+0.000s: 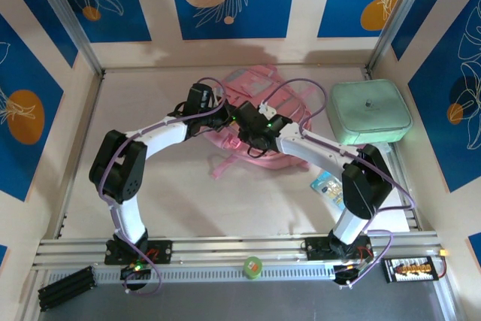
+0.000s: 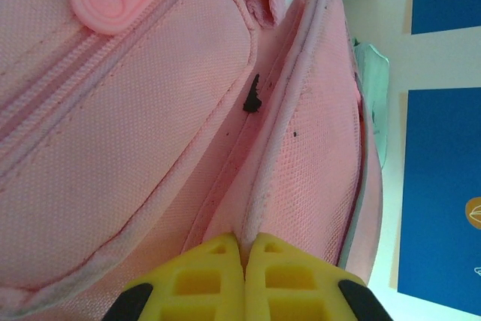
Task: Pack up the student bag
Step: Zip the student bag at the center of the table.
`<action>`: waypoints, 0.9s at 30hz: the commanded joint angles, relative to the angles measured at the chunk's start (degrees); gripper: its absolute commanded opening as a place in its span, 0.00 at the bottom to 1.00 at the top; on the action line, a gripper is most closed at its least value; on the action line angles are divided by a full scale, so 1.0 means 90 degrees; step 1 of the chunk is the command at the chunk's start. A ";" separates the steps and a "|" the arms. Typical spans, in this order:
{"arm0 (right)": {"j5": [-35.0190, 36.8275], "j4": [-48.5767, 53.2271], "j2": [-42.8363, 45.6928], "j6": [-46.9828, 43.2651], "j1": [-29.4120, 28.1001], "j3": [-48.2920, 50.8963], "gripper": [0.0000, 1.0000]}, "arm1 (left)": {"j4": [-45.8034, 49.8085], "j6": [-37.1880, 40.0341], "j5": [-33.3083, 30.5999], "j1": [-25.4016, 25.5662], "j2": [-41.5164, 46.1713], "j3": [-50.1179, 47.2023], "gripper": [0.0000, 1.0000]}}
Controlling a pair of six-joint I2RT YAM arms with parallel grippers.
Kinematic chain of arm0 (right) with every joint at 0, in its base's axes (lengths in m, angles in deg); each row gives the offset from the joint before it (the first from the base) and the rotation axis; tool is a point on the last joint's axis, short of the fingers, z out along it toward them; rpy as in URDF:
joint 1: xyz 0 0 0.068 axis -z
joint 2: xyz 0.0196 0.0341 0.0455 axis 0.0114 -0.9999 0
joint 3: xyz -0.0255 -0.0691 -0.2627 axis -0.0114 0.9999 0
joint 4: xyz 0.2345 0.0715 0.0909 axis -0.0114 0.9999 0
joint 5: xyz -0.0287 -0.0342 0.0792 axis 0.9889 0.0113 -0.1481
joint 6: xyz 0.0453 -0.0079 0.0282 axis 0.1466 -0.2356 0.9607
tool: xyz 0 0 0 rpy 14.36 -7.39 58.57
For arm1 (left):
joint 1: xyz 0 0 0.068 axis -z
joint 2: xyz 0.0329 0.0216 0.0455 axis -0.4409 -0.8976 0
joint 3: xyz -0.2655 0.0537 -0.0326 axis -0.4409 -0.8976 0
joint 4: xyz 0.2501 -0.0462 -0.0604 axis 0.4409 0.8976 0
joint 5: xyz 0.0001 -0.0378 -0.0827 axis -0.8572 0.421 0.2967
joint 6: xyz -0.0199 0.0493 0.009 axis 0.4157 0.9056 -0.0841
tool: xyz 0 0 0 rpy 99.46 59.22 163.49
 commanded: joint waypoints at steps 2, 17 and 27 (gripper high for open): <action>0.0406 0.0287 -0.0164 0.0617 -0.0098 -0.0165 0.32 | -0.0525 -0.0116 0.0238 0.0054 0.0323 0.0042 0.00; 0.0333 0.0269 -0.0642 0.0701 0.0063 -0.0514 0.25 | -0.0516 -0.0117 0.0216 0.0051 0.0303 0.0083 0.00; 0.0731 0.0514 0.0456 -0.0139 -0.0082 0.0654 0.04 | -0.0183 0.0132 0.0101 -0.0047 0.0231 0.0266 0.00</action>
